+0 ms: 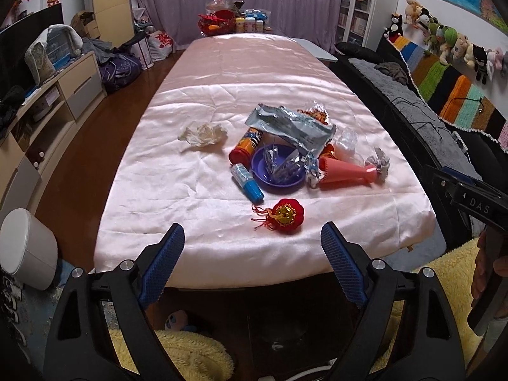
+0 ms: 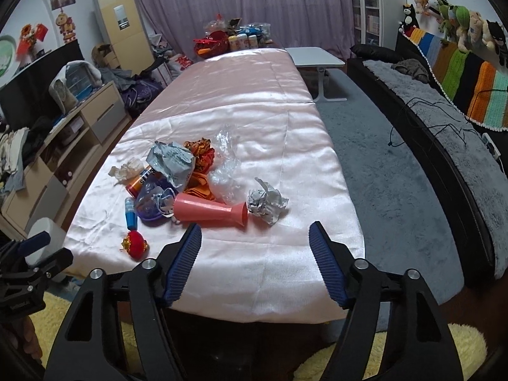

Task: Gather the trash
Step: 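Grasp the crumpled foil with the right tool while the left tool grasps the red tassel ornament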

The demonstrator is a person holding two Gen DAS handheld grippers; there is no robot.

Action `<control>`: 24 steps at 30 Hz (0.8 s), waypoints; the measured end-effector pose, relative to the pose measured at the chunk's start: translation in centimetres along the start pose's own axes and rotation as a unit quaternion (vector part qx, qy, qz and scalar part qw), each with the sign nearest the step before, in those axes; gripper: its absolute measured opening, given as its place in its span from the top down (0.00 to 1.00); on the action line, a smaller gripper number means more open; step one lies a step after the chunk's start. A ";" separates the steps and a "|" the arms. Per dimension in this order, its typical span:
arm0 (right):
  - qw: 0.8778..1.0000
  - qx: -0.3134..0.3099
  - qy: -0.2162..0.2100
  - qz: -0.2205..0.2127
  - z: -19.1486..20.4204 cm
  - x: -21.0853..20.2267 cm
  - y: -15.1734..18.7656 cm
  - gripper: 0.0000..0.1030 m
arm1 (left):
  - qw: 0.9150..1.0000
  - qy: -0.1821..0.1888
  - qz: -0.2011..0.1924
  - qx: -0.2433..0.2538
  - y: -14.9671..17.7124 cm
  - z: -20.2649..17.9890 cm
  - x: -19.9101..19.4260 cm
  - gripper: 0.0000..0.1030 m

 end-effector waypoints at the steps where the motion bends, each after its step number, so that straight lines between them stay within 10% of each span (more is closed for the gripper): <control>1: 1.000 0.002 -0.001 0.002 -0.2 0.4 0.0 0.40 | 1.000 0.007 0.007 -0.001 0.2 -0.2 0.8 0.23; 24: 0.998 -0.003 0.022 0.059 -1.5 9.8 -2.4 0.58 | 0.993 0.059 0.097 0.001 -1.1 -2.8 10.6 0.61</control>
Point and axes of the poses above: each gripper's, at about its wrist camera, not at the fingertips, and x roughly the way its jaws point, z to its left, y to its underside, the point moved 5 cm from there along x, roughly the way its jaws point, and after that the axes turned 6 degrees about x, right-handed, at the moved point
